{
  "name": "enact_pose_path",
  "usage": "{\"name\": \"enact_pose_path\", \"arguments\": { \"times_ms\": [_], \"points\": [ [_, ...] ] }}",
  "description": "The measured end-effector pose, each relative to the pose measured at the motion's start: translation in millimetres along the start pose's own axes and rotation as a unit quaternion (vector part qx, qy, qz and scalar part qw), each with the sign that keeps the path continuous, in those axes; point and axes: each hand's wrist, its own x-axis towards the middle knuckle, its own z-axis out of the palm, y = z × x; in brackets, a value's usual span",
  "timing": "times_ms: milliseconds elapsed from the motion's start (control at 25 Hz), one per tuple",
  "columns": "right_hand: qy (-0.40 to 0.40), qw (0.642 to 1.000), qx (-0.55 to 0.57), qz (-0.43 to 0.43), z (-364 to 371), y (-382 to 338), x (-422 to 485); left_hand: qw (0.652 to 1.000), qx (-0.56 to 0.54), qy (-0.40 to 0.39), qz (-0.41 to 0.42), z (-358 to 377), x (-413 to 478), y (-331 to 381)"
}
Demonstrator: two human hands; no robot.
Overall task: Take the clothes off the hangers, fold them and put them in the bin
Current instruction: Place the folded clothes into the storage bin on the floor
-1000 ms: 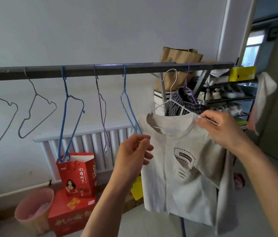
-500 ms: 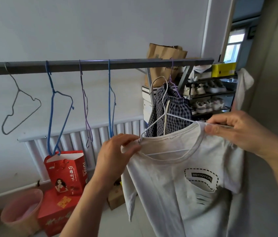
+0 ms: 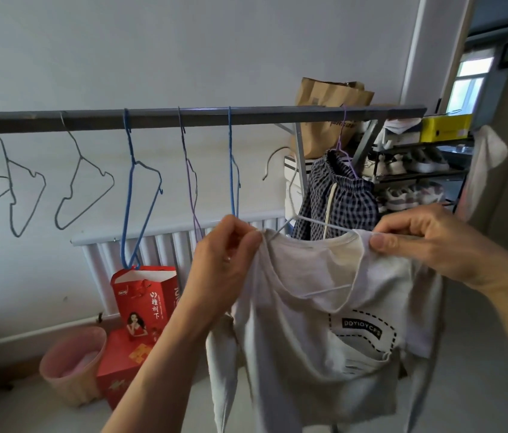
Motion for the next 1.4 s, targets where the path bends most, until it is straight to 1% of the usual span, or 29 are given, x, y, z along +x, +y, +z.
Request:
{"name": "enact_pose_path", "arguments": {
  "times_ms": [120, 160, 240, 320, 360, 480, 560, 600, 680, 760, 840, 880, 920, 1000, 1040, 1160, 1200, 1280, 1400],
  "points": [
    [0.001, 1.000, 0.017, -0.022, 15.0, -1.2, 6.6, 1.000, -0.018, 0.010, 0.017, 4.0, 0.1, 11.8],
    [0.018, 0.999, 0.024, -0.030, 19.1, 0.7, 8.3, 1.000, -0.017, 0.015, 0.018, 1.9, 0.0, 10.9],
    [0.084, 0.995, 0.034, -0.048, 24.7, 8.6, 10.7, 0.999, -0.017, 0.028, 0.006, -6.5, 0.3, 5.6],
    [0.163, 0.985, 0.017, -0.062, 26.2, 17.6, 13.2, 0.998, -0.024, 0.061, -0.005, -18.6, 1.8, 0.8],
    [0.186, 0.981, 0.007, -0.057, 26.1, 21.2, 13.9, 0.996, -0.024, 0.082, -0.008, -25.9, 2.6, -0.4],
    [0.202, 0.979, 0.023, -0.026, 28.7, 32.9, 16.4, 0.988, -0.007, 0.151, -0.022, -48.4, 7.9, -4.0],
    [0.187, 0.982, 0.031, -0.004, 34.3, 35.7, 19.9, 0.982, -0.022, 0.186, -0.036, -56.2, 11.1, -4.6],
    [0.164, 0.986, 0.028, 0.003, 38.7, 36.1, 21.8, 0.980, -0.030, 0.194, -0.039, -56.9, 11.7, -4.0],
    [0.111, 0.993, 0.041, 0.009, 47.8, 36.2, 26.5, 0.983, -0.022, 0.182, -0.034, -53.0, 11.2, -0.8],
    [0.069, 0.990, 0.122, -0.002, 54.6, 33.6, 30.6, 0.988, -0.002, 0.152, -0.024, -46.8, 9.1, 0.6],
    [0.033, 0.967, 0.251, -0.019, 58.0, 28.9, 35.8, 0.990, 0.013, 0.138, -0.025, -43.2, 7.5, -1.8],
    [0.030, 0.955, 0.293, -0.025, 59.4, 25.6, 37.9, 0.990, 0.022, 0.135, -0.028, -42.3, 6.7, -3.3],
    [0.037, 0.951, 0.307, -0.024, 61.2, 22.0, 39.5, 0.991, 0.028, 0.130, -0.032, -41.7, 6.0, -4.9],
    [0.082, 0.951, 0.296, -0.009, 65.2, 17.7, 43.1, 0.992, 0.038, 0.113, -0.035, -41.1, 3.7, -8.8],
    [0.107, 0.946, 0.307, -0.007, 66.0, 16.0, 44.6, 0.993, 0.044, 0.105, -0.035, -41.4, 2.5, -11.4],
    [0.182, 0.905, 0.385, -0.001, 53.1, 11.6, 45.0, 0.992, 0.039, 0.113, -0.051, -44.4, -0.2, -22.0],
    [0.214, 0.893, 0.396, 0.009, 43.4, 11.9, 44.3, 0.991, 0.034, 0.118, -0.059, -45.2, -1.0, -25.0],
    [0.291, 0.879, 0.377, 0.028, 20.1, 11.9, 42.7, 0.990, 0.041, 0.116, -0.066, -44.0, -3.0, -28.8],
    [0.426, 0.858, 0.286, 0.026, -5.7, 3.7, 44.3, 0.992, 0.059, 0.092, -0.056, -38.8, -3.6, -30.5]
  ]
}}
